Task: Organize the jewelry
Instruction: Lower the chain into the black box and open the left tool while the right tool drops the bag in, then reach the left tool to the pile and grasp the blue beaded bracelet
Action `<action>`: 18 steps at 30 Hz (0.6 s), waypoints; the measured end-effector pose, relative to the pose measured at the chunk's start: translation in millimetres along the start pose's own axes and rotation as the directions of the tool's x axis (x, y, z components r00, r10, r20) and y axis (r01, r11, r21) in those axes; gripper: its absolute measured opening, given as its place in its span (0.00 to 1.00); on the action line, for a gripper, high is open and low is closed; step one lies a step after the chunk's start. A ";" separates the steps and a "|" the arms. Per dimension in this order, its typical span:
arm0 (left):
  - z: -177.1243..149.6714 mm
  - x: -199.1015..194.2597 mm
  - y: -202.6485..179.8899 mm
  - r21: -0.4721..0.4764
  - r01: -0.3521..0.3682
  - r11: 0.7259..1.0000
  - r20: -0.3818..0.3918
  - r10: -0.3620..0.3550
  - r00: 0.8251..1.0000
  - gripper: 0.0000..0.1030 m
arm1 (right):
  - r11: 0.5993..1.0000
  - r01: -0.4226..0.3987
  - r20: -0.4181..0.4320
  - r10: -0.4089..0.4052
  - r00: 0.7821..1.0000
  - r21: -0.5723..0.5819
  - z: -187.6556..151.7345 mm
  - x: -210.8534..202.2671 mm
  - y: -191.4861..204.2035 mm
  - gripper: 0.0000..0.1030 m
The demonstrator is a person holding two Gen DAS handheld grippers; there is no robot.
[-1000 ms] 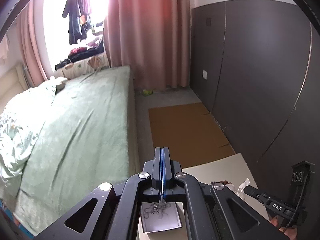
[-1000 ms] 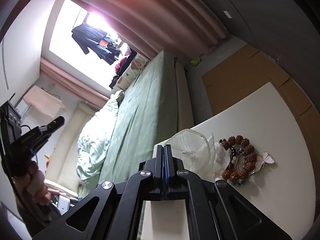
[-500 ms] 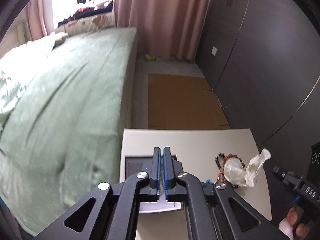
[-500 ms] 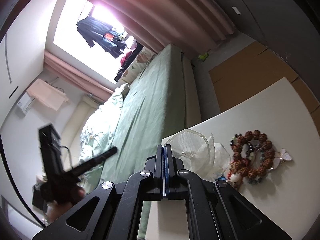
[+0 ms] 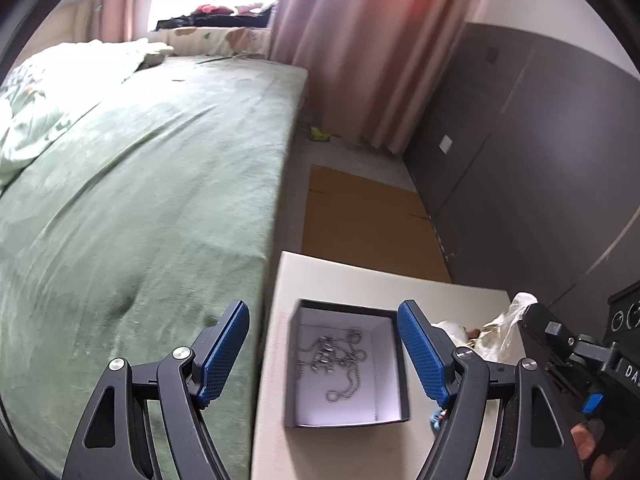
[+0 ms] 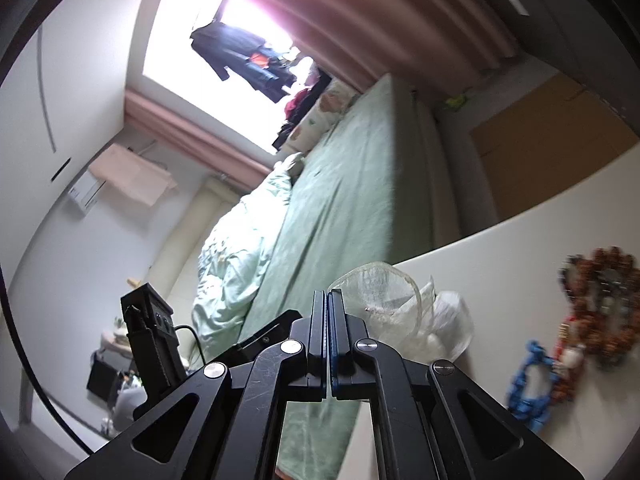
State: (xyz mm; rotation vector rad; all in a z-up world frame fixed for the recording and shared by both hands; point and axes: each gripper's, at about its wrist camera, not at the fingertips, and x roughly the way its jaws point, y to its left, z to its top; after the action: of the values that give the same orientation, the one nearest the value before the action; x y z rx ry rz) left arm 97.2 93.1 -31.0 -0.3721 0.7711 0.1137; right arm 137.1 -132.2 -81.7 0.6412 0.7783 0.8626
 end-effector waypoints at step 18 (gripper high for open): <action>1.1 3.2 46.7 -0.083 0.061 0.995 0.008 -0.060 0.998 0.75 | 0.980 0.198 -0.111 -0.197 0.974 0.003 -15.5 68.6 -16.4 0.77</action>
State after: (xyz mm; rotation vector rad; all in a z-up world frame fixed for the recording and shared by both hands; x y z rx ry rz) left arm 89.3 136.8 -45.9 -0.4740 0.7502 0.0904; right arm 160.1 -79.6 -125.5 0.5214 0.9327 0.7147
